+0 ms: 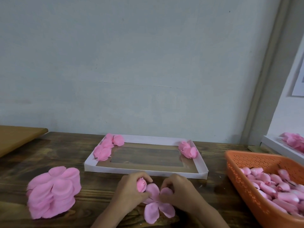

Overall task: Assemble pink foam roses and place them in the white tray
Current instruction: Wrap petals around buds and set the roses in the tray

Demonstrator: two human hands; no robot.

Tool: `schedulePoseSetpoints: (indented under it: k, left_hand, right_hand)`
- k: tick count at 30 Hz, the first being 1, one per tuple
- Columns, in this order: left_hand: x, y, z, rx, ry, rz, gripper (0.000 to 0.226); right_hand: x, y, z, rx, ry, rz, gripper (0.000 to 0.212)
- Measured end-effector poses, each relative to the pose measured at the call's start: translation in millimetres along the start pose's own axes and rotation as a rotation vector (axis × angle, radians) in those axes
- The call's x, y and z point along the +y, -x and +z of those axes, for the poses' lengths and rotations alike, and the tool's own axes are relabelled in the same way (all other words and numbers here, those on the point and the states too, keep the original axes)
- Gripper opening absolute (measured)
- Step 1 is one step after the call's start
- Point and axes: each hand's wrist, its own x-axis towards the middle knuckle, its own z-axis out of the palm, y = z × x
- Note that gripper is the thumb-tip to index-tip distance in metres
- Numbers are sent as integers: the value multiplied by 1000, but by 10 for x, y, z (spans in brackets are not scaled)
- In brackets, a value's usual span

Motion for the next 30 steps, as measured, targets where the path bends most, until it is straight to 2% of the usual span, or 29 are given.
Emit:
schedulePoseSetpoints:
  k: [4,6,9,13,19,30]
  left_hand:
    - [-37,-19,14,103,101,-41,16]
    - [-60,-47,10,194,304,-84,11]
    - [-78,-84,-27,313,596,-189,6]
    - [-71,-95,-101,370,790,-198,20]
    - [60,-59,-97,346,954,-103,36]
    - [152,-9,51,247,957,-122,51]
  right_hand:
    - [5,2,-1,8,-205,11,7]
    - [4,1,1,55,-397,57,11]
    - [-44,23,-16,32,-742,174,16]
    - [-135,69,3,21,-1048,272,25]
    - [-342,134,110,29,-1085,198,18]
    - [-529,160,232,31,-1077,116,20]
